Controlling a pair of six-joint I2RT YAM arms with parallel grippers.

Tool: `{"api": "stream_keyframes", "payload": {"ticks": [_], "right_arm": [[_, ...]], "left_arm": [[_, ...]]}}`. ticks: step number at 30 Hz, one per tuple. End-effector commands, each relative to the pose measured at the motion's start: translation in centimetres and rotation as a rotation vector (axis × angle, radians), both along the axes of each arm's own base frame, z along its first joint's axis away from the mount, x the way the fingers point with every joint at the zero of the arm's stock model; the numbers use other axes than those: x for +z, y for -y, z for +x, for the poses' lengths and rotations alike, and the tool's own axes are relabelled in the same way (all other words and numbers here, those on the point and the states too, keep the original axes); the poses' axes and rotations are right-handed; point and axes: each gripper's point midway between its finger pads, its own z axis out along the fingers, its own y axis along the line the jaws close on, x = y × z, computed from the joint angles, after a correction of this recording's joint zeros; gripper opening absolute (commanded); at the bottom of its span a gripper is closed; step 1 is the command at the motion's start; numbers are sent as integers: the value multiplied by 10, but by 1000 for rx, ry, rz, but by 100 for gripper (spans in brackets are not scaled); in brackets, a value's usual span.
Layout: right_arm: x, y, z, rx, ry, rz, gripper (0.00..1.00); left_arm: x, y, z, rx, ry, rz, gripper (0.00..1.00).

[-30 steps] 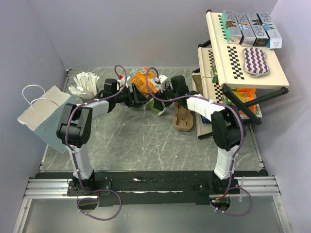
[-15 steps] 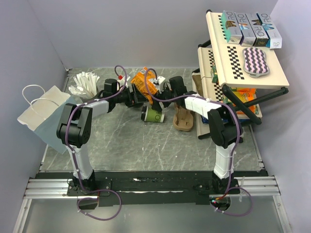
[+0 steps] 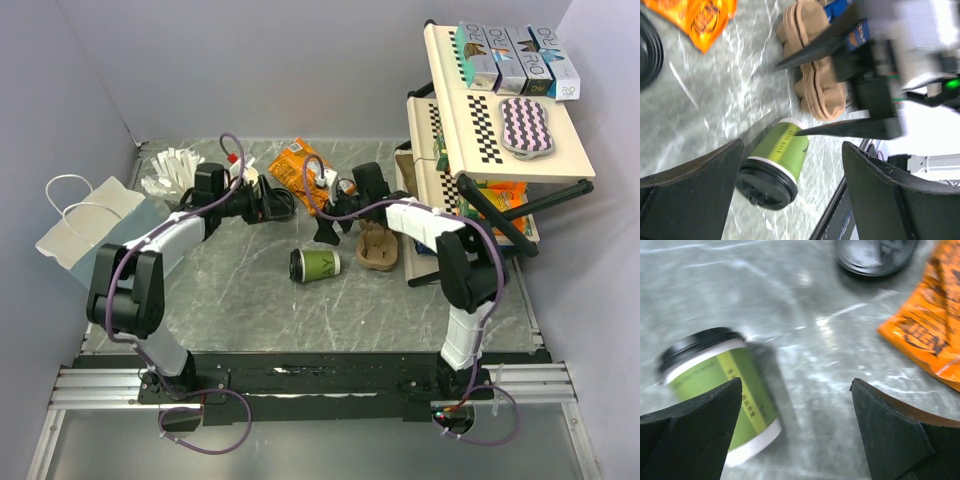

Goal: Pack the takeout coffee

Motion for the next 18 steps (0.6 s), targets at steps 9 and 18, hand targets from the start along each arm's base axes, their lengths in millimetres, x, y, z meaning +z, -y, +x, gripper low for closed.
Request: {"api": "stream_keyframes", "payload": {"ticks": [9, 18], "right_arm": [[-2, -11, -104, 468, 111, -131, 100], [-27, -19, -118, 564, 117, -252, 100]], "left_arm": [[-8, -28, -24, 34, -26, 45, 86], [-9, -31, -28, 38, -21, 54, 86]]}}
